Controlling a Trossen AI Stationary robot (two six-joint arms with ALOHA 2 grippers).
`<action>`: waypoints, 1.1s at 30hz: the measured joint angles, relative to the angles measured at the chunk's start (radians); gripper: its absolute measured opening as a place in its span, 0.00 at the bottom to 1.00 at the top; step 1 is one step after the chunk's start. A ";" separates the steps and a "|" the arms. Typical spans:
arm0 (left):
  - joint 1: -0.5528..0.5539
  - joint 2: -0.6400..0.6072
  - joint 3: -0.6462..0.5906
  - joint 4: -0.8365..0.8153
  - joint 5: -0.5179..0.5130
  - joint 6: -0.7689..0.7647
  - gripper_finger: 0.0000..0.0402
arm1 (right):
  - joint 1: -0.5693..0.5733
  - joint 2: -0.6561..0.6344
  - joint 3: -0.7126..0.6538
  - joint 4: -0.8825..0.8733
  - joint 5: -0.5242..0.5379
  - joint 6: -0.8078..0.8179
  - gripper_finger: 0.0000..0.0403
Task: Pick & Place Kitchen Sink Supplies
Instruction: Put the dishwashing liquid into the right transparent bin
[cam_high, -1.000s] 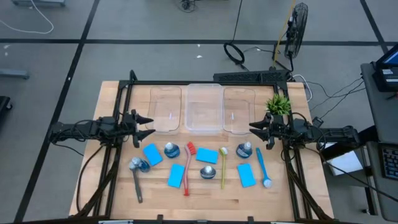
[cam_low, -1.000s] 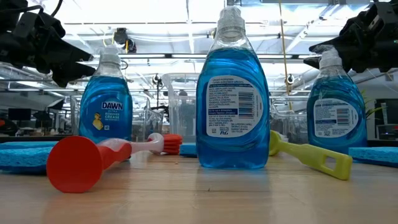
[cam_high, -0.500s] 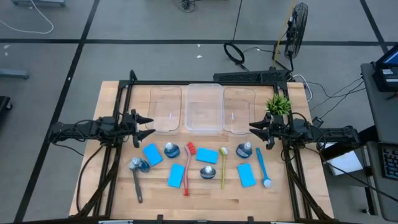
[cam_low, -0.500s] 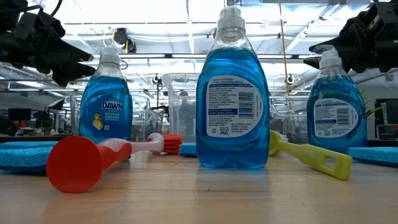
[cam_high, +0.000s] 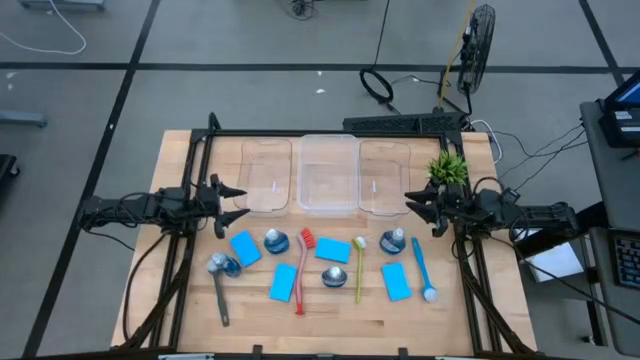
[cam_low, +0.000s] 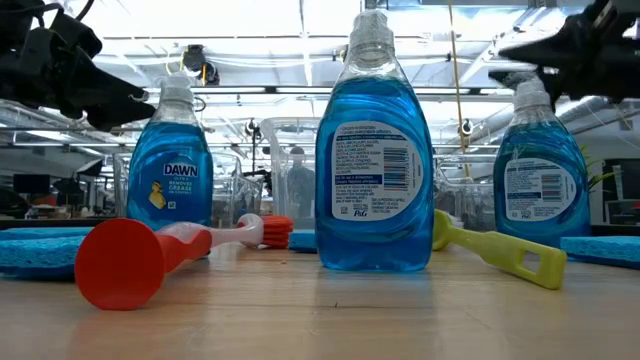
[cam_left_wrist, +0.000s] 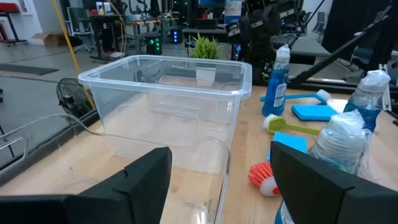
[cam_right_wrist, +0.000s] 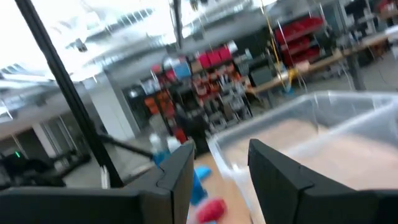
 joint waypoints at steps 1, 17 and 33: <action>0.000 0.000 0.000 0.000 0.000 -0.001 0.68 | 0.000 0.000 0.000 0.027 0.000 0.000 0.35; 0.000 0.000 0.000 0.018 0.000 -0.003 0.67 | 0.000 0.027 0.033 0.124 -0.077 0.032 0.35; 0.000 0.000 0.000 0.074 0.009 -0.030 0.67 | 0.000 0.291 0.329 -0.105 -0.164 -0.108 0.35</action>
